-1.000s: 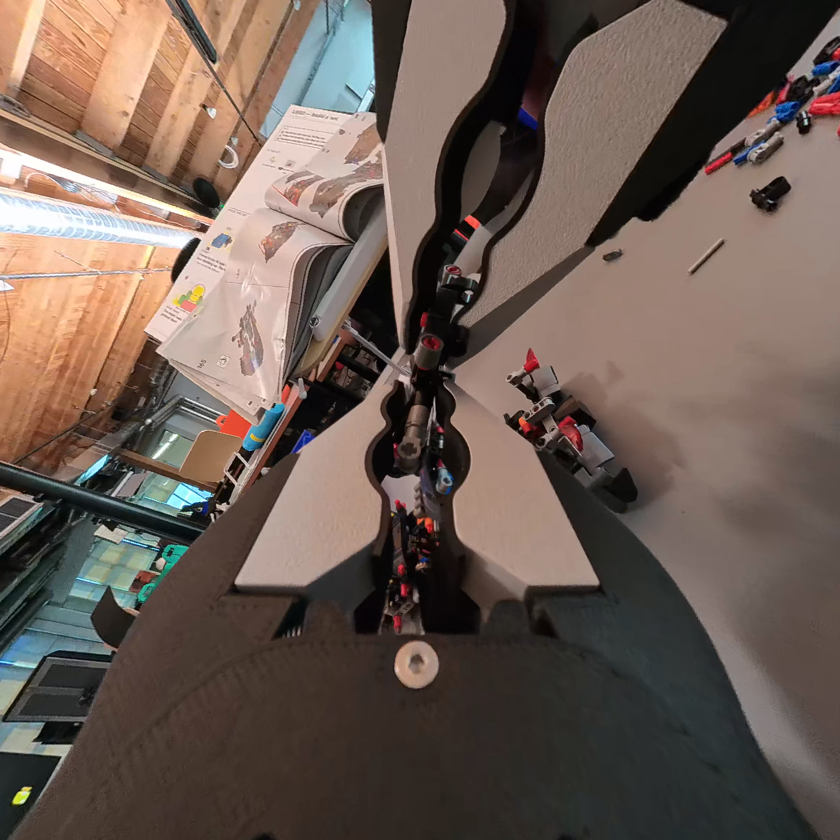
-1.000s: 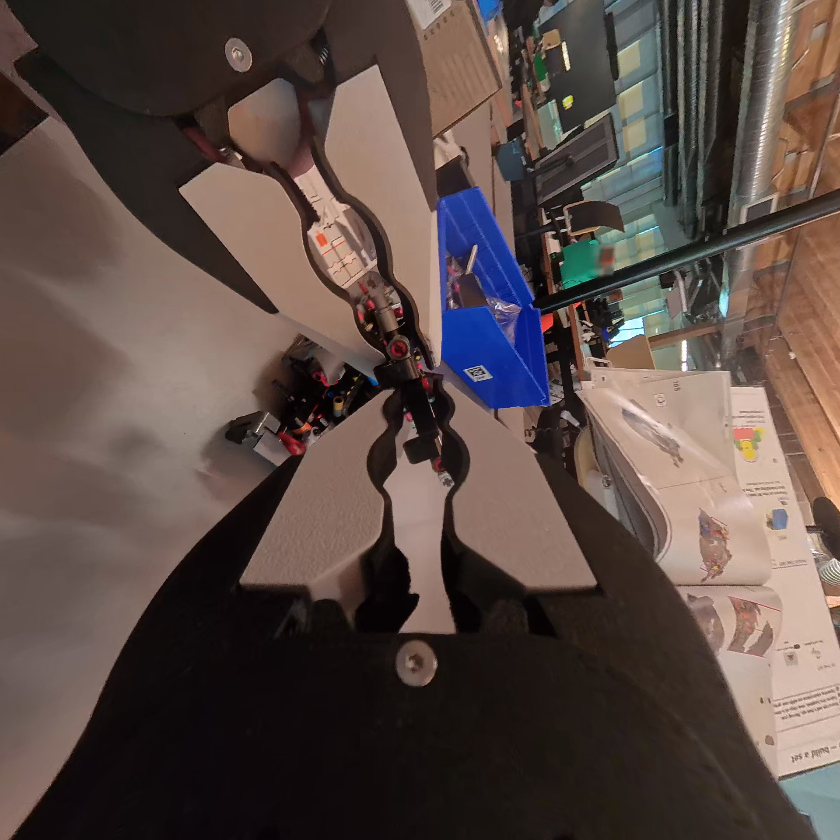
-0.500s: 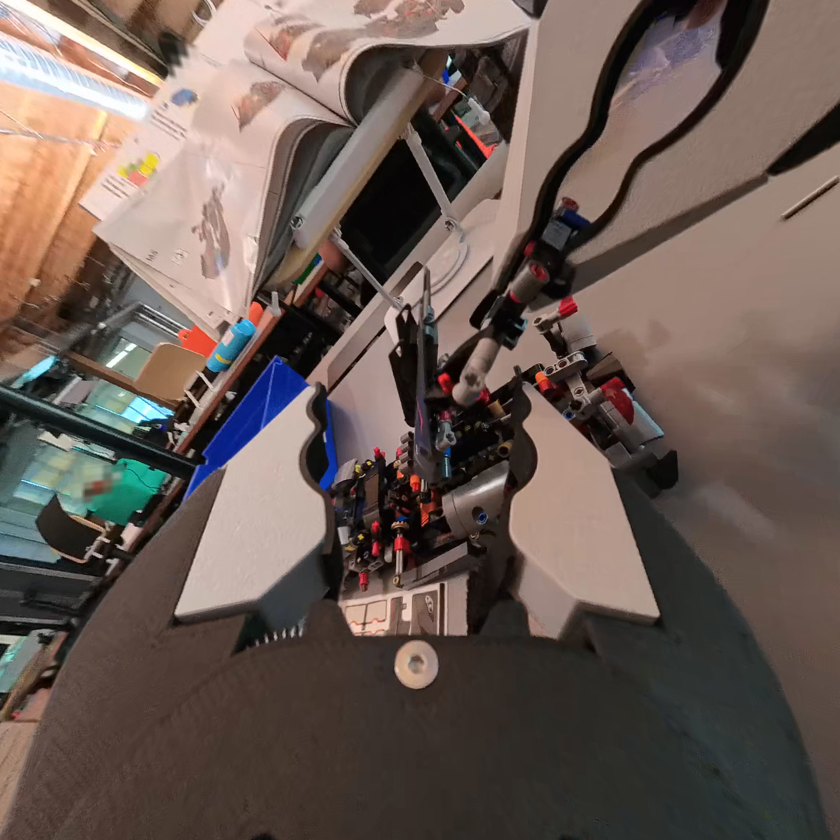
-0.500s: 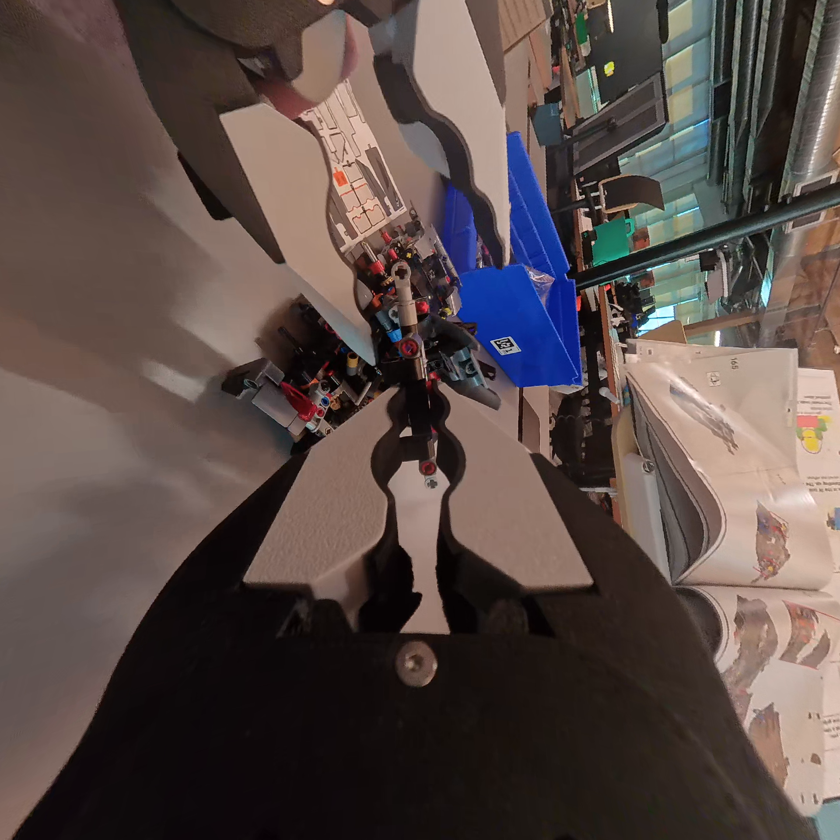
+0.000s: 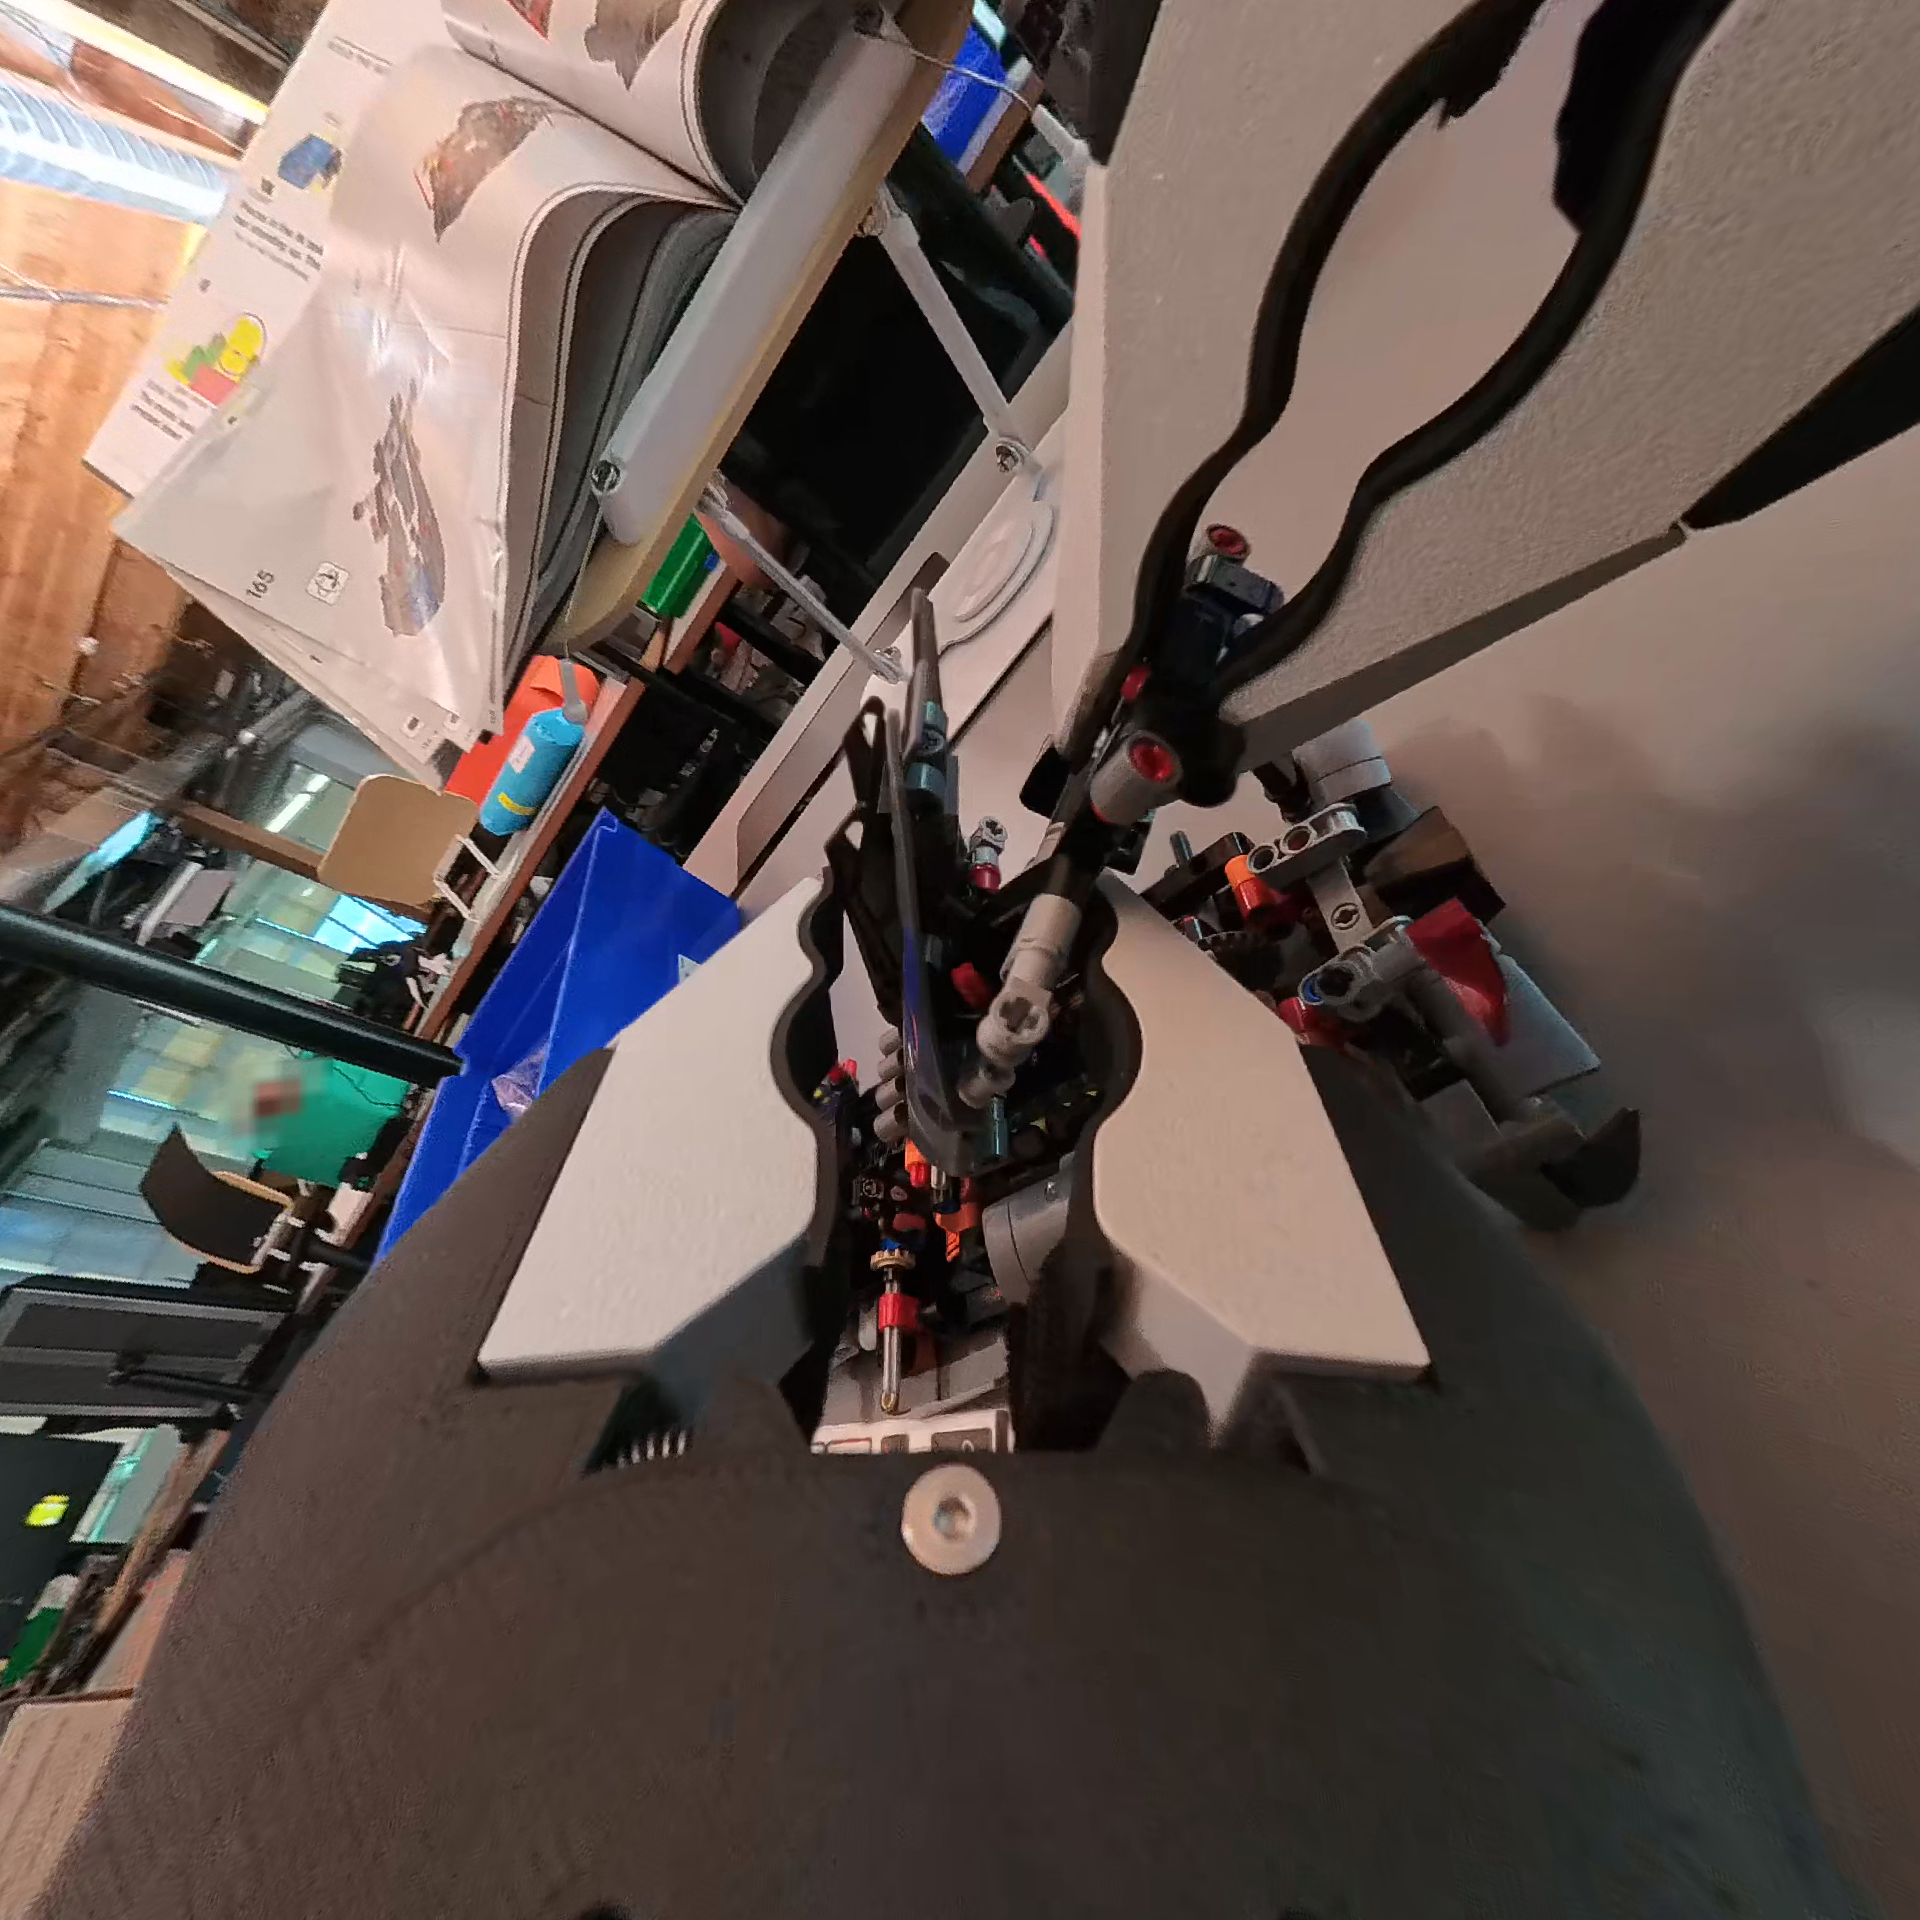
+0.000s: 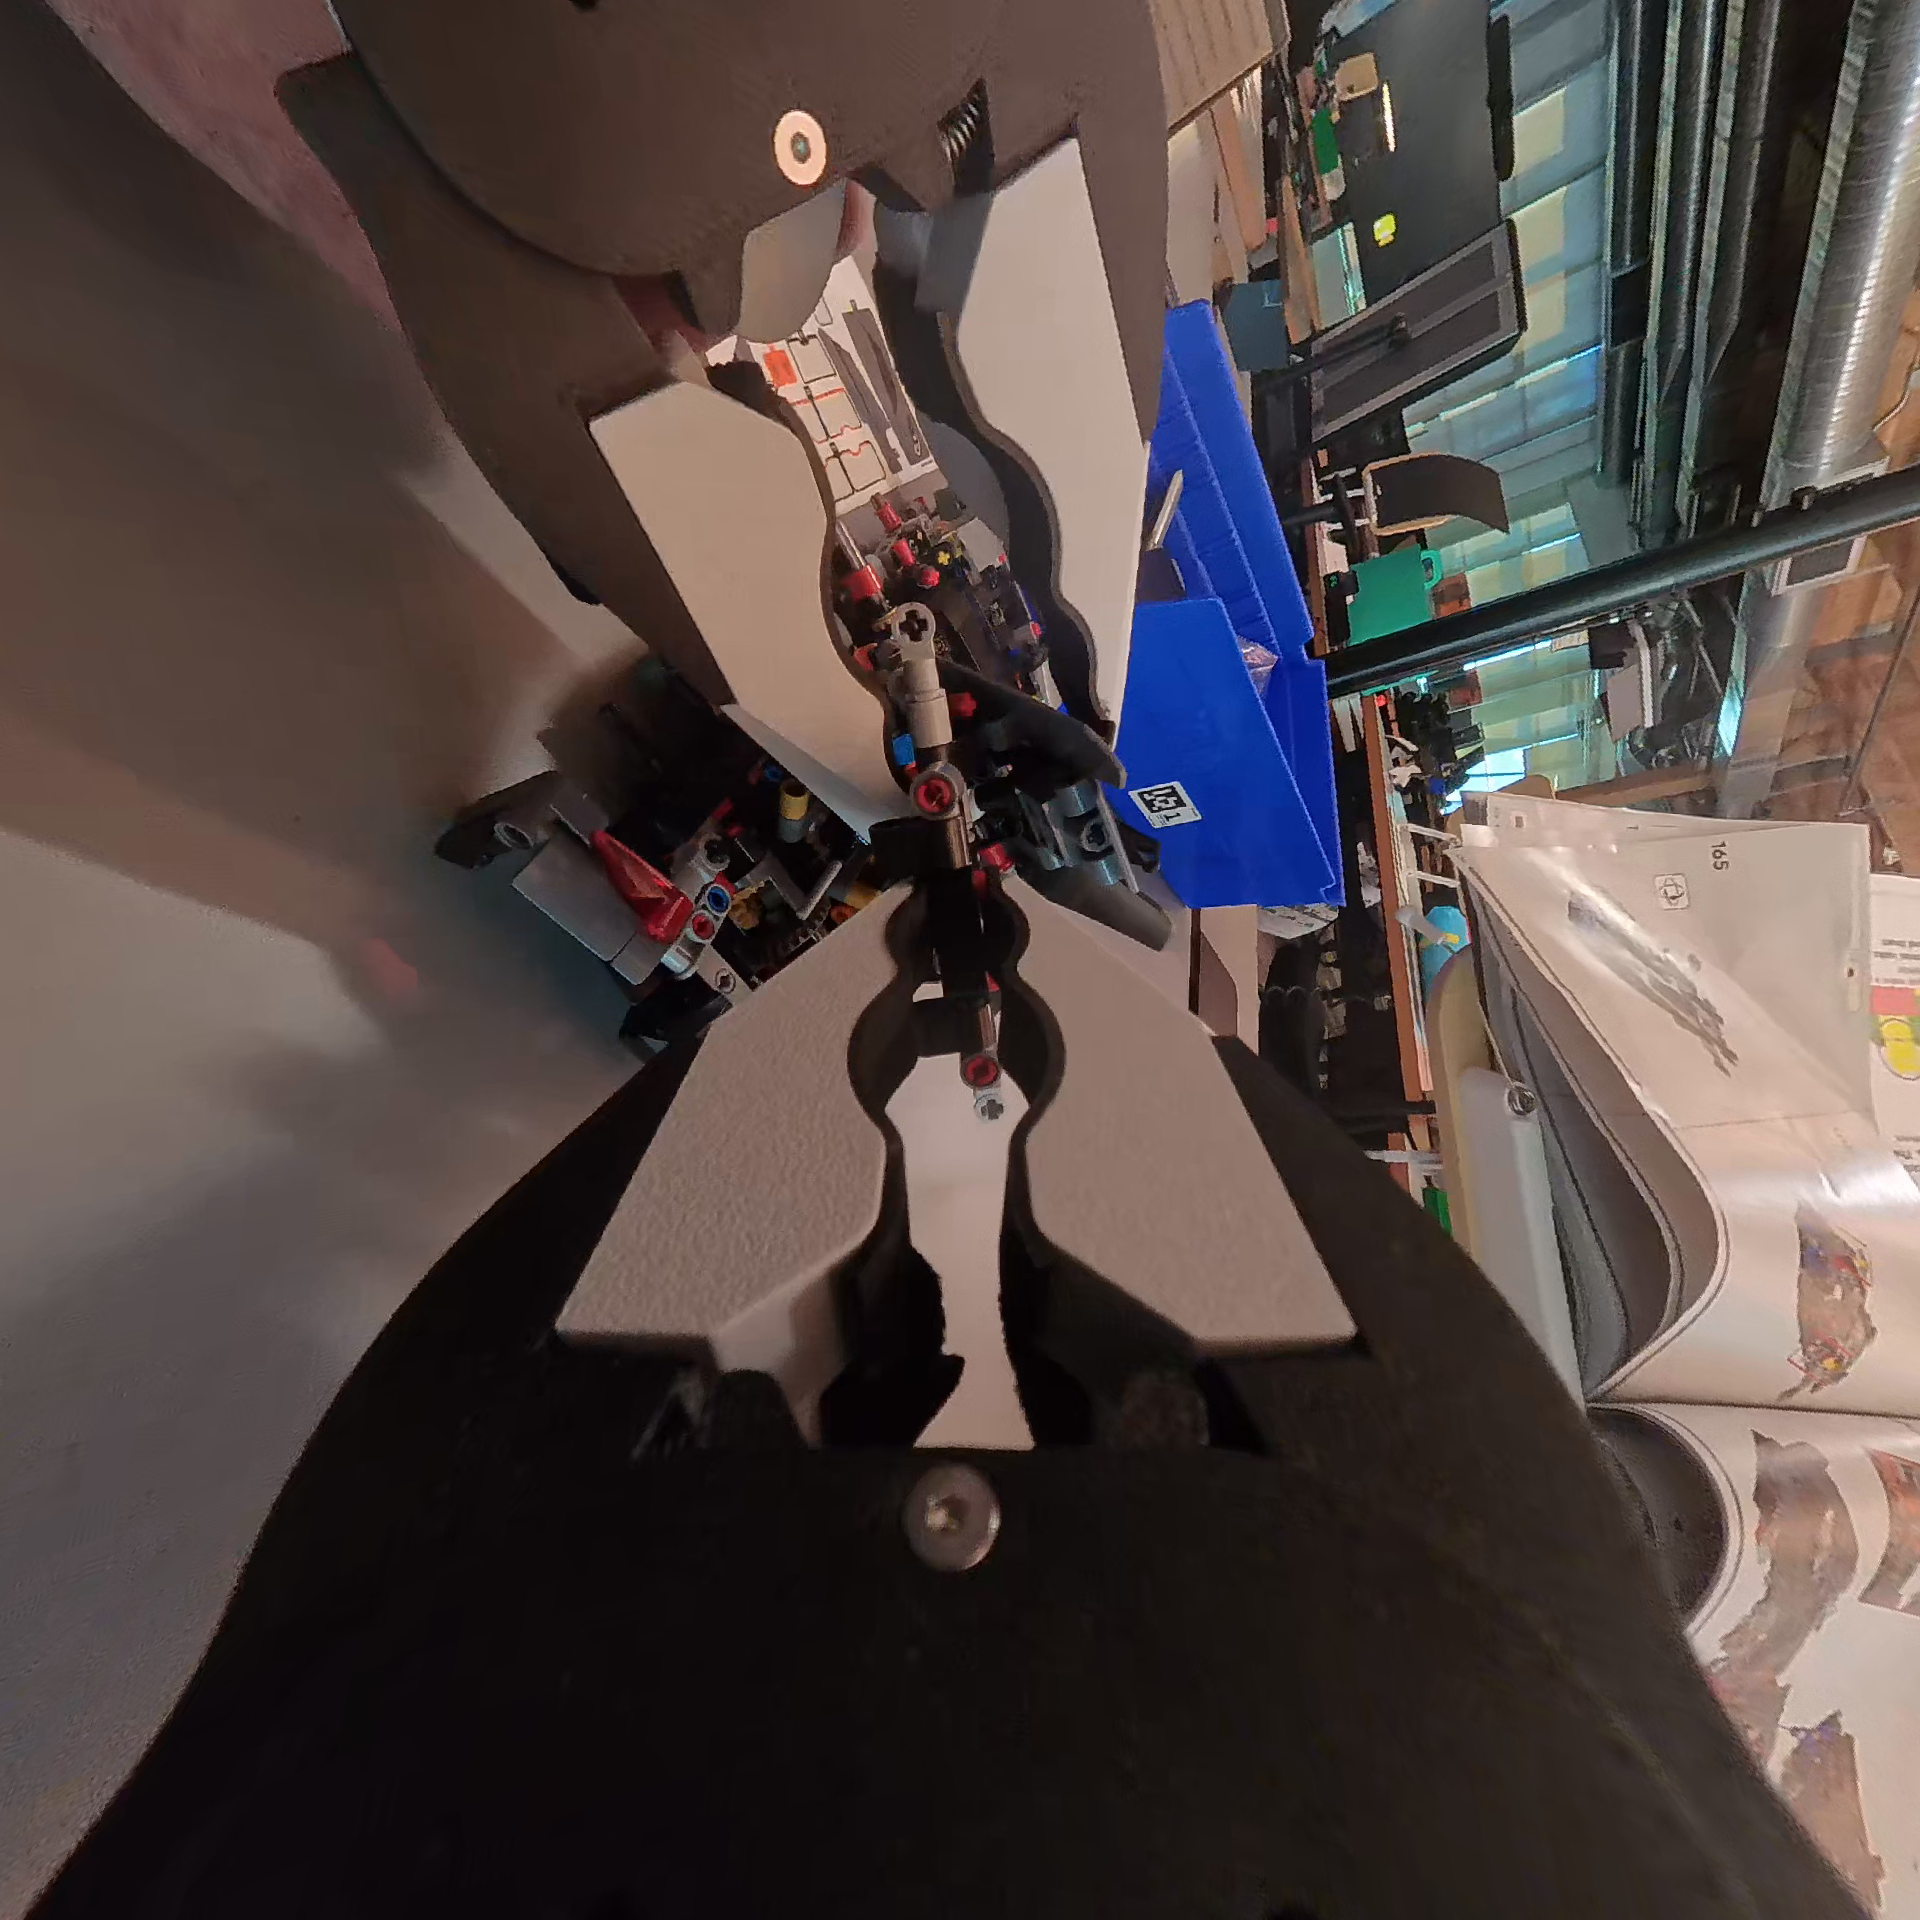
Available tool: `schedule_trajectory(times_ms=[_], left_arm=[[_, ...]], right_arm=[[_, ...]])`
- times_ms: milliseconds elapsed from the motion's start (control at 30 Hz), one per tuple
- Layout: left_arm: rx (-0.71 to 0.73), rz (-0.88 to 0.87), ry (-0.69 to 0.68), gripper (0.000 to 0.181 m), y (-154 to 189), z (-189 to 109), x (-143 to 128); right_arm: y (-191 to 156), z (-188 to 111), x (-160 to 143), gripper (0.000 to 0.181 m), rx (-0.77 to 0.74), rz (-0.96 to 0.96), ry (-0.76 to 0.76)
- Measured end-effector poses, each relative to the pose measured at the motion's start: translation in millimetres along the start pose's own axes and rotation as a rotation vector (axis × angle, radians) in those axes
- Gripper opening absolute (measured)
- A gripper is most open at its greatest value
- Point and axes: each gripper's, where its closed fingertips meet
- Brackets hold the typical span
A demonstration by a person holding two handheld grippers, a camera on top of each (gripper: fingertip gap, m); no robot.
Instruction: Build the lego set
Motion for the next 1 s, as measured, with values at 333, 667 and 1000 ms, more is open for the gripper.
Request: schedule_trajectory(times_ms=[333, 667, 1000], left_arm=[[0.038, 0.017, -0.008, 0.048, -10.1, 1.5, -3.4], [0.049, -0.015, -0.003, 0.046, -19.3, 5.8, -3.1], [0.054, 0.002, 0.003, 0.041, -19.7, 6.9, -3.2]], right_arm=[[3.1, 6.7, -1.7, 0.007, -0.038, 0.045, 0.014], [14.9, 11.4, -1.3, 0.008, -0.039, 0.024, 0.016], [20.9, 15.0, -3.1, 0.010, -0.051, 0.036, 0.000]])
Point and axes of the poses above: each gripper's, where its closed fingertips meet, z out along the fingers, x out of its top, y = z × x across the jaws, and after that the axes turned 11 degrees about -x, right-handed
